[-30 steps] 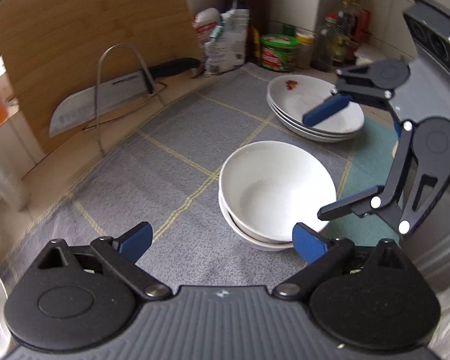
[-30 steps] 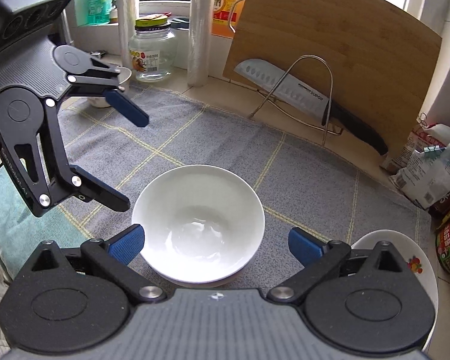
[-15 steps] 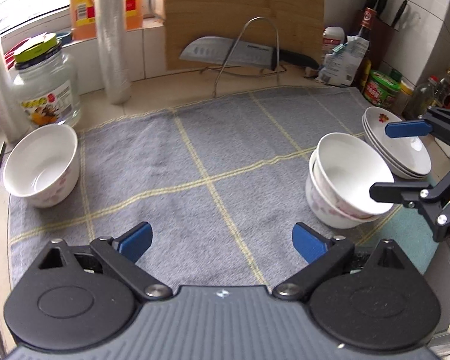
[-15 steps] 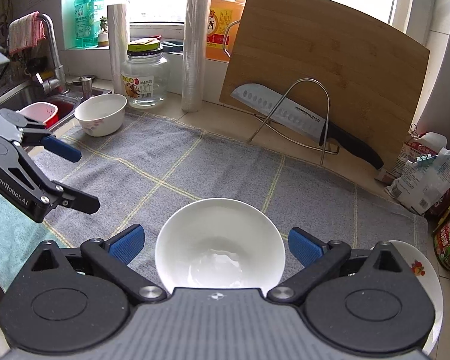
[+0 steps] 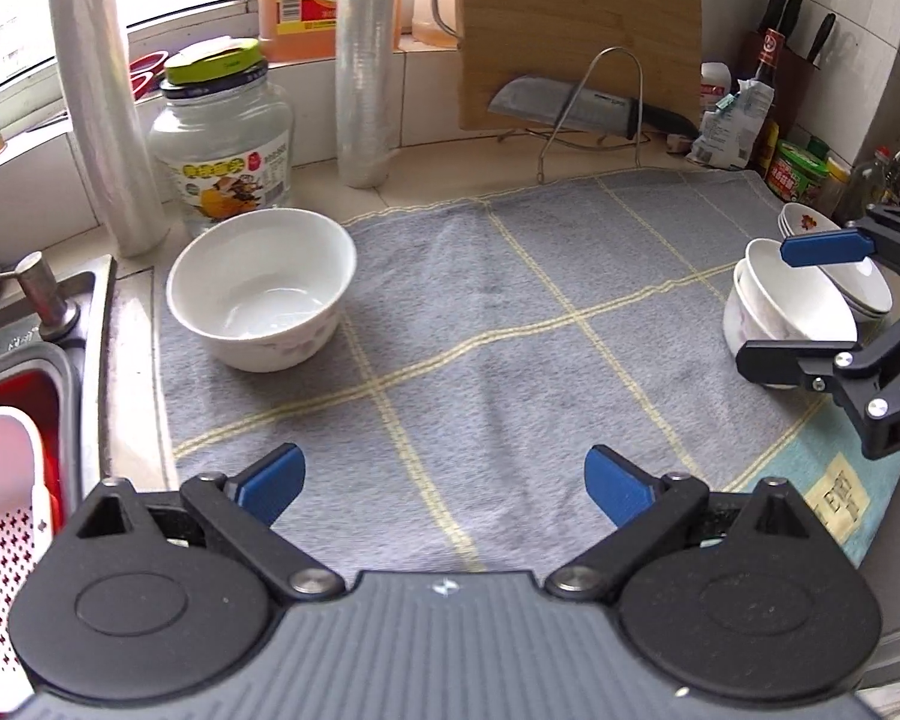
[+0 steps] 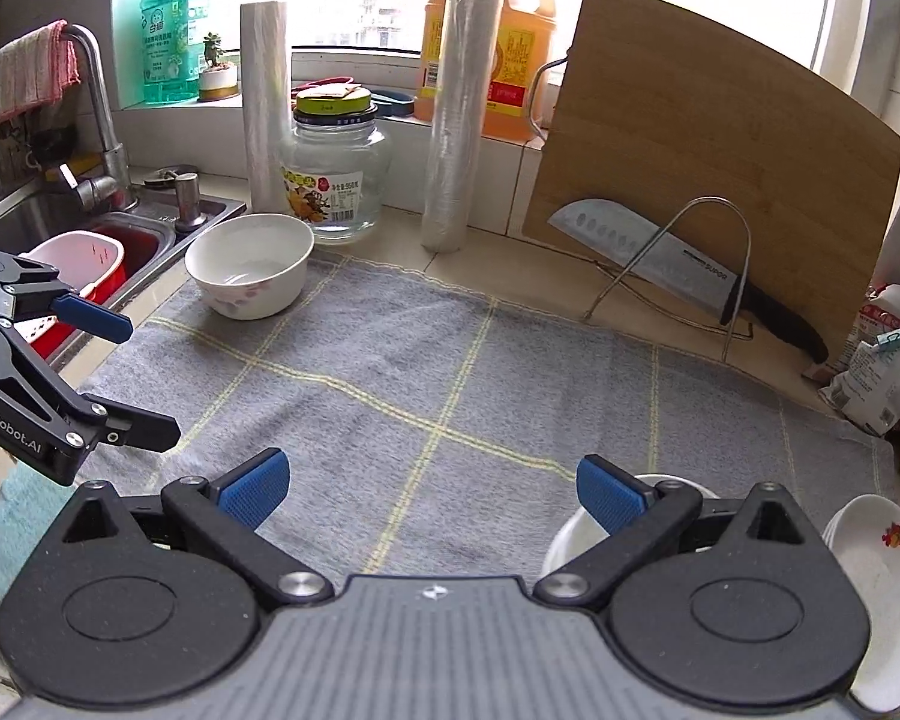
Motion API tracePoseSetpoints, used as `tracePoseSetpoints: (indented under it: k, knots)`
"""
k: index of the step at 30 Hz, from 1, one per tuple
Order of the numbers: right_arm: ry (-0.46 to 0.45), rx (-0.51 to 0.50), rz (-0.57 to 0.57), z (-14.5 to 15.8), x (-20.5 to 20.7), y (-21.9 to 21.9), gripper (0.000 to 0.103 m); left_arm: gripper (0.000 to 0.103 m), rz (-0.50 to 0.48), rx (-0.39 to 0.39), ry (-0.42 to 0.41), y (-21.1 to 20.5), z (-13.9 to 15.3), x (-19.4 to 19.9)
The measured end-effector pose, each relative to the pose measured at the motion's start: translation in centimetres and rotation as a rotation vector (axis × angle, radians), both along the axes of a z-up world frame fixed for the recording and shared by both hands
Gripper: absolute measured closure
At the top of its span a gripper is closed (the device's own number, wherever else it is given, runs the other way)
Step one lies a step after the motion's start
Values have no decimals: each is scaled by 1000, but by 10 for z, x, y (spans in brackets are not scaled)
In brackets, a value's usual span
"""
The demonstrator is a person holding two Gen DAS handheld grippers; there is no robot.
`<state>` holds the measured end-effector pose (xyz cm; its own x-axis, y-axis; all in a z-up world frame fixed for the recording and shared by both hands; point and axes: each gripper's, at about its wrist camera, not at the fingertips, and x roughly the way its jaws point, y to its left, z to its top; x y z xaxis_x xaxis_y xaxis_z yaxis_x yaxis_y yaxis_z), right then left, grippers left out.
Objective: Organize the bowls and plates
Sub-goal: 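Move both tools toward the white bowl beside the glass jar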
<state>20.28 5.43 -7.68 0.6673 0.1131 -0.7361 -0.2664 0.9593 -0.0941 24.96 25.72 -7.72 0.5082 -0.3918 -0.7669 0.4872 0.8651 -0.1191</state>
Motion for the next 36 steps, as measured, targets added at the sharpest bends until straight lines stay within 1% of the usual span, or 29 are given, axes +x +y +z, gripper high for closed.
tracePoseSetpoints:
  k: [4,8,10,13,15,18,21,25,28,31,36]
  knots:
    - [28,17,-27,-8,9,37,0,4,-51,49,-36,34,0,14]
    - [50,14,-3,-11,23,64,0,4,-130,78,-49,54,-1,28]
    - [56,0,14,-14,31,74,0,4,-174,100,-60,57,-3,35]
    - [68,-9,70,-20,45,87,0,4,-222,121,-64,60,-6,43]
    - [74,-14,104,-25,56,92,0,4,-236,141,-59,59,-6,49]
    - [78,-5,123,-31,75,97,0,4,-268,155,-63,60,-7,58]
    - [81,17,116,-34,94,98,0,4,-265,166,-80,61,-11,68]
    - [104,86,120,-33,116,95,0,4,-246,157,-77,61,-17,83]
    - [107,105,116,-32,129,97,0,4,-270,174,-96,54,-21,90]
    - [114,129,117,-32,143,100,0,4,-271,188,-91,49,-27,100]
    - [122,144,134,-34,162,112,4,4,-281,183,-101,43,-31,110]
